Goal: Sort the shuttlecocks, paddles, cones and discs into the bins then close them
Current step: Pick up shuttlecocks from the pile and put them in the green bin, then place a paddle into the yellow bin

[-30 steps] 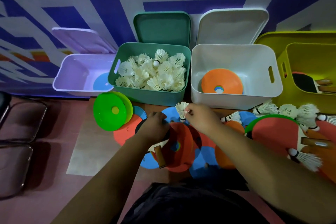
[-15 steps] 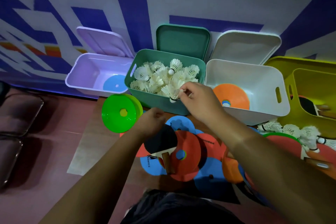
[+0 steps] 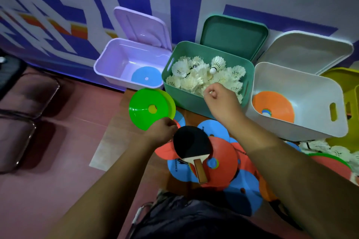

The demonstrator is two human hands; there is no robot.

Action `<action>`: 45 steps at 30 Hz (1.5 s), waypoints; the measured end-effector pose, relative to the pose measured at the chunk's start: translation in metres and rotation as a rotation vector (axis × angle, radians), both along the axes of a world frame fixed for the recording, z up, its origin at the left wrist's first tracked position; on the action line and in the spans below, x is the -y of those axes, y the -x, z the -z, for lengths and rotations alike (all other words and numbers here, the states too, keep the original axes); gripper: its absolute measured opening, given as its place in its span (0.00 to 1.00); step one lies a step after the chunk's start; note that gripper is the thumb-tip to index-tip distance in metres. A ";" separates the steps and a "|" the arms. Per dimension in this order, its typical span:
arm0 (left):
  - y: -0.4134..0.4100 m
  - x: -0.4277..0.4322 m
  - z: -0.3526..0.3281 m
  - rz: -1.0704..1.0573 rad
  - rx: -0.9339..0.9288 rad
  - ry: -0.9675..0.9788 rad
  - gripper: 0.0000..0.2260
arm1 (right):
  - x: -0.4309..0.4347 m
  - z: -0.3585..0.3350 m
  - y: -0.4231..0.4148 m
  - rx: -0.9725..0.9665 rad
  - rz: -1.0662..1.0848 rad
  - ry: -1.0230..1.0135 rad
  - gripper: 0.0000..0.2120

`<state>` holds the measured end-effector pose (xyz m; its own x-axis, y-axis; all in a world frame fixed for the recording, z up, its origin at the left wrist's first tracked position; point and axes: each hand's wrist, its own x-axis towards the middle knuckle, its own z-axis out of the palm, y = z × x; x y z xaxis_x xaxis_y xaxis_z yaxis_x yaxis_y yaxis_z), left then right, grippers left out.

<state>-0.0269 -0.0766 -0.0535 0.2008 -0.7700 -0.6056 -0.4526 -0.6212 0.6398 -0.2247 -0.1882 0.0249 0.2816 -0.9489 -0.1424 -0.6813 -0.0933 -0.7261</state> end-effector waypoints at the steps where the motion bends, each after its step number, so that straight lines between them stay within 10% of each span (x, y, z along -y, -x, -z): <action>1: 0.000 -0.003 0.006 0.007 0.013 -0.042 0.08 | -0.009 0.005 0.003 -0.011 -0.014 -0.015 0.06; 15: 0.034 -0.013 0.058 -0.303 -0.262 -0.318 0.12 | -0.066 0.079 0.056 -0.429 -0.163 -0.601 0.19; 30: 0.056 -0.006 -0.018 -0.427 -0.893 -0.268 0.12 | -0.057 0.027 0.106 0.000 0.069 -0.731 0.20; 45: 0.177 0.012 -0.081 -0.389 -0.867 -0.099 0.17 | -0.077 -0.026 0.235 0.386 0.121 -0.540 0.13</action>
<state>-0.2039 -0.0881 0.0272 -0.1175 -0.6816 -0.7222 0.4038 -0.6972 0.5923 -0.4598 -0.1108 0.0514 0.3041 -0.8005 -0.5164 -0.3466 0.4120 -0.8427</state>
